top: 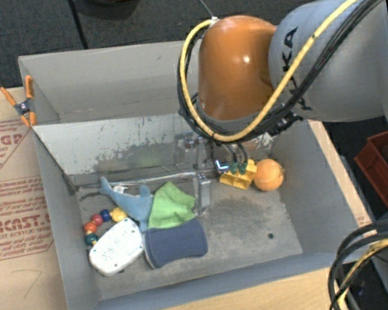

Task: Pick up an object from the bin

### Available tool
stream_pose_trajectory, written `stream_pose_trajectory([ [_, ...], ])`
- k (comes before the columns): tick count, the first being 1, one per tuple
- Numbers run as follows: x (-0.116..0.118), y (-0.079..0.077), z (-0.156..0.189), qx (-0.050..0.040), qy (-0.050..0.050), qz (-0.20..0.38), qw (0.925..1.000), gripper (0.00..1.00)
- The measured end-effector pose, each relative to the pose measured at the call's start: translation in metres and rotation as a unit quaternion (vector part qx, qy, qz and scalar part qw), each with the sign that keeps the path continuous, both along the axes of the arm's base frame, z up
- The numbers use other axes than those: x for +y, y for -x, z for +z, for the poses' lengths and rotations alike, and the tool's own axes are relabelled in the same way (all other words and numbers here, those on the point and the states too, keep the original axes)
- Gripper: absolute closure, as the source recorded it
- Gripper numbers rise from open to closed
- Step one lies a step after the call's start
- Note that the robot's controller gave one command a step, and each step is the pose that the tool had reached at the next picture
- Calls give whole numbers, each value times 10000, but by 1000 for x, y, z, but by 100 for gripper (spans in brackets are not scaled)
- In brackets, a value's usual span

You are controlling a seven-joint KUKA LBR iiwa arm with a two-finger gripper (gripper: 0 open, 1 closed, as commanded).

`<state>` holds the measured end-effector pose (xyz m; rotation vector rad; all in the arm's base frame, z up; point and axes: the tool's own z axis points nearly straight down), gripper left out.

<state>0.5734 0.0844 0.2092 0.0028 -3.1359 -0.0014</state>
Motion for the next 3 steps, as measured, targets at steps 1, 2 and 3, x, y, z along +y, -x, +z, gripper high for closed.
stream_pose_trajectory([
  [1, 0, -1, 5, -37, -3, -4, 10000, 0],
  [2, 0, -1, 5, -40, -4, 3, 10000, 0],
  [3, 14, 6, 14, 8, 13, 137, 9999, 0],
])
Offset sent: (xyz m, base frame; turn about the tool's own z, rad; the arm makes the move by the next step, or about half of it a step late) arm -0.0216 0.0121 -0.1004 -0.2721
